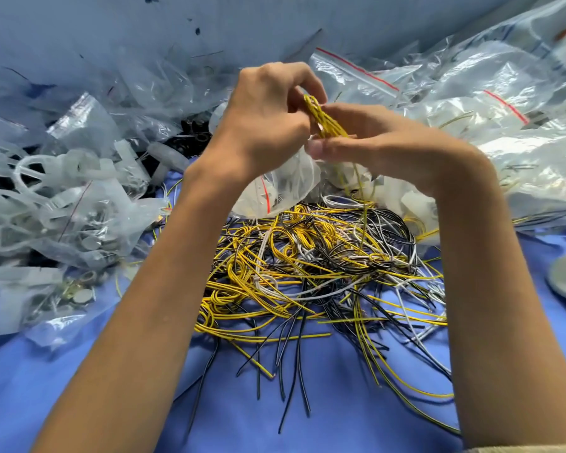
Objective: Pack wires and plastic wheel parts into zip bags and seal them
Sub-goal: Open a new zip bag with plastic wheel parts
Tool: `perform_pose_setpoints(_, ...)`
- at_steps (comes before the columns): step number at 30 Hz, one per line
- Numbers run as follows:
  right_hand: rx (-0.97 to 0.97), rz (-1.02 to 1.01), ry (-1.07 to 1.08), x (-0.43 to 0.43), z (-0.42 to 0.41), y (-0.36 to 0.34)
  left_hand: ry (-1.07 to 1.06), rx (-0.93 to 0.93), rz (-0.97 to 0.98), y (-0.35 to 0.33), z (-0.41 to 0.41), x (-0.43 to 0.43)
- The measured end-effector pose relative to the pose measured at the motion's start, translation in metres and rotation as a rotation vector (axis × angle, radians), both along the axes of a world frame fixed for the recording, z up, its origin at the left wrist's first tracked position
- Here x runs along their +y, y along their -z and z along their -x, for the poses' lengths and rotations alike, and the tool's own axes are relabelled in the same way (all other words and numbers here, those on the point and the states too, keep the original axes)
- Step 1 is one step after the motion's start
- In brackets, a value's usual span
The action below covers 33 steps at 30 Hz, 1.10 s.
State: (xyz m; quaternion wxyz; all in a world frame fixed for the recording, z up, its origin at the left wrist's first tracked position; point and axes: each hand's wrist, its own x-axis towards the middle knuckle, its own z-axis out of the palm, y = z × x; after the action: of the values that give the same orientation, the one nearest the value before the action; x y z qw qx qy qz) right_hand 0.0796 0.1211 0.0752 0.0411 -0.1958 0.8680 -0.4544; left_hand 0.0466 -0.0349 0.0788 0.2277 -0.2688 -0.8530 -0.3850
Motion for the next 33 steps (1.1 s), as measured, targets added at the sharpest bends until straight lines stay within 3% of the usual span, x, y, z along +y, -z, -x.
perform_pose_setpoints(6, 0.062, 0.164, 0.018, 0.01, 0.002, 0.0, -0.023, -0.044, -0.066, -0.001, 0.005, -0.007)
perform_pose_setpoints(16, 0.23, 0.277, 0.166, 0.015, 0.003, -0.001, -0.075, -0.029, 0.209, 0.003, 0.014, -0.019)
perform_pose_setpoints(26, 0.257, 0.137, 0.177, 0.015, 0.009, 0.0, -0.113, -0.193, 0.514, -0.001, 0.014, -0.033)
perform_pose_setpoints(33, 0.246, -0.073, 0.206, 0.01, 0.015, 0.007, -0.172, -0.229, 0.453, -0.002, 0.007, -0.025)
